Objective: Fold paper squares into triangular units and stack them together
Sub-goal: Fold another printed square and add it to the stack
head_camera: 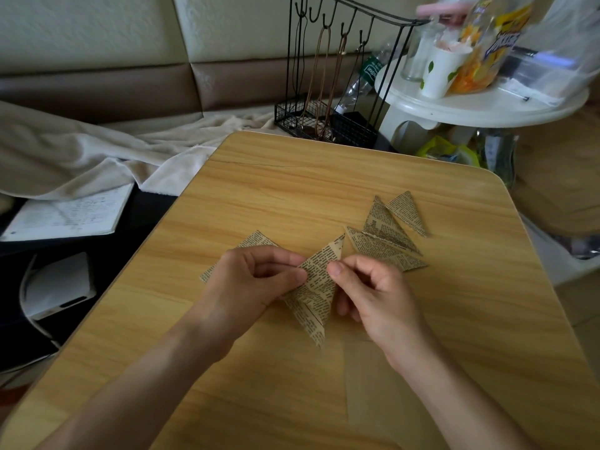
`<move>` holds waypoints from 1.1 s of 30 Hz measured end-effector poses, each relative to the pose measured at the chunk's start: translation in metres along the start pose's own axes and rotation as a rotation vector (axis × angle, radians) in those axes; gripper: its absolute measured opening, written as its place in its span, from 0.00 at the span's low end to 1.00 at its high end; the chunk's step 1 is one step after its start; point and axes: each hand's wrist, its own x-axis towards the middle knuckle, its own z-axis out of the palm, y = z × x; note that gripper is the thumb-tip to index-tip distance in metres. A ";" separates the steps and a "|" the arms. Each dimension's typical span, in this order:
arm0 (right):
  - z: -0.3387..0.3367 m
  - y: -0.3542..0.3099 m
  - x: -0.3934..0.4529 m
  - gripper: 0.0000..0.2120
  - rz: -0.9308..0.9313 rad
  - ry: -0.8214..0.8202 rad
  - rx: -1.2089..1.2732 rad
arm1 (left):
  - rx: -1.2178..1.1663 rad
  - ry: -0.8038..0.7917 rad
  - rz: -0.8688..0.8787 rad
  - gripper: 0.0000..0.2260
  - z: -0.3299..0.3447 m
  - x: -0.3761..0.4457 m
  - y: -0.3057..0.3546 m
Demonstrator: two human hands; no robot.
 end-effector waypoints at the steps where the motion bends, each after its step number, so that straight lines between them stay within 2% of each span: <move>1: 0.001 0.001 0.000 0.11 -0.004 0.009 -0.016 | -0.001 -0.001 0.001 0.06 0.000 0.000 0.000; 4: 0.000 0.000 0.000 0.12 -0.020 -0.008 0.000 | 0.006 0.012 0.009 0.06 0.000 0.000 -0.001; 6: -0.001 -0.003 -0.001 0.17 -0.024 -0.067 0.020 | -0.006 0.017 0.014 0.06 -0.001 0.000 -0.001; 9: -0.002 -0.004 -0.001 0.14 -0.017 -0.109 -0.012 | -0.018 0.024 0.019 0.06 0.000 0.001 -0.001; 16: -0.002 -0.002 0.000 0.15 -0.021 -0.078 -0.108 | 0.014 0.039 0.023 0.07 0.002 0.001 -0.002; 22: -0.004 -0.001 -0.001 0.18 -0.044 -0.142 -0.100 | 0.022 0.063 0.053 0.07 -0.003 0.003 -0.002; 33: -0.004 0.001 0.000 0.20 -0.077 -0.157 -0.202 | -0.003 0.072 0.044 0.07 -0.004 0.004 -0.003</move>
